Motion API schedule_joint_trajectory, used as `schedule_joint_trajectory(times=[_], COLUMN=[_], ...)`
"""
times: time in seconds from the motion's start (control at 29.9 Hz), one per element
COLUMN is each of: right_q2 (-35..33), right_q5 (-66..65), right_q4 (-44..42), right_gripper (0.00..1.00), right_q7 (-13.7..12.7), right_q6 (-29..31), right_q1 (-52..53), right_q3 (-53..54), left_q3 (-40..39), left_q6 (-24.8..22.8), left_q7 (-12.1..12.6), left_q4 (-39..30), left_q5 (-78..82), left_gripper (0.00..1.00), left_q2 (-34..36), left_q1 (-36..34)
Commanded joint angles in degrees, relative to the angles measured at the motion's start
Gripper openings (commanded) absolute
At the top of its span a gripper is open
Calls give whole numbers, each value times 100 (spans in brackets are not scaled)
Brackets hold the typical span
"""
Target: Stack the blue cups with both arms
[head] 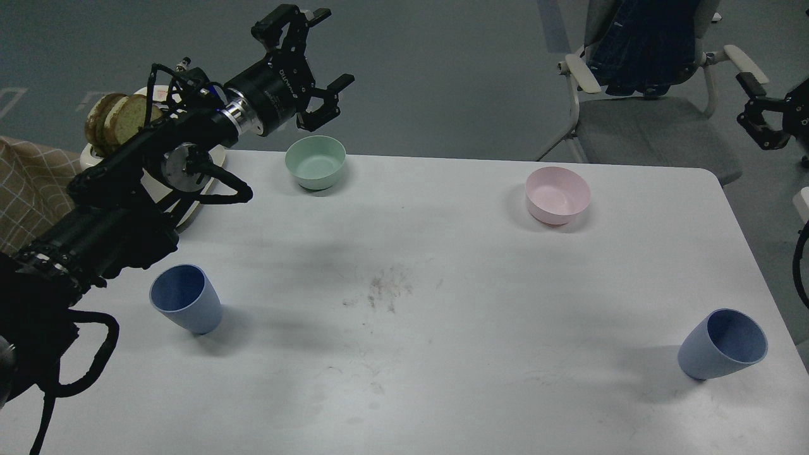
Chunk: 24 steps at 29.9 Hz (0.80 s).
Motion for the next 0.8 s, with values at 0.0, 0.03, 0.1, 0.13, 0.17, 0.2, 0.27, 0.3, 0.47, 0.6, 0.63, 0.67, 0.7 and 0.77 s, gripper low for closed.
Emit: schedule_joint_trajectory(times=[0.0, 0.03, 0.1, 0.13, 0.17, 0.2, 0.27, 0.3, 0.47, 0.6, 0.63, 0.67, 0.7, 0.77], right_q2=[185, 203, 273, 308, 317, 317, 300, 291, 256, 256, 265, 291, 291, 291], right_q5=[0, 0, 0, -9, -9, -9, -9, -9, -9, -9, 0, 0, 0, -9], right_q4=[-93, -111, -155, -164, -181, -199, -278, -313, -436, -410, -410, -410, -410, -419], right_gripper=[100, 100, 100, 100, 100, 100, 100, 100, 100, 100, 100, 100, 100, 100], right_q7=[4, 4, 13, 4, 4, 4, 4, 4, 4, 39, 126, 249, 294, 321], right_q6=[1, 1, 1, 1, 1, 1, 1, 1, 1, 1, 1, 1, 1, 1], right_q1=[-46, -46, -46, -46, -46, -37, -11, -2, 33, 33, 33, 33, 33, 33], right_q3=[77, 77, 77, 77, 77, 77, 69, 69, 51, 42, 33, 33, 33, 16], left_q3=[-9, -9, 0, 0, 0, 0, -53, -79, -228, -413, -448, -448, -440, -448], left_q6=[0, 0, 0, 0, 0, 0, 0, 0, 0, 0, 0, 0, 0, 0], left_q7=[-13, -13, -66, -31, 4, 22, 57, 48, -40, -40, -40, -40, -31, -13], left_q4=[-78, -96, -140, -157, -158, -149, -96, -87, 53, 71, 62, 62, 62, 53], left_q5=[-7, -7, -7, -7, -7, -16, -68, -86, -174, -174, -183, -183, -183, -191], left_gripper=[99, 99, 99, 99, 99, 99, 99, 99, 99, 99, 99, 99, 99, 99], left_q2=[-1, -1, 25, 60, 69, 69, 78, 78, 87, 105, 105, 105, 105, 96], left_q1=[46, 73, 134, 134, 134, 126, 126, 126, 117, 134, 134, 134, 134, 126])
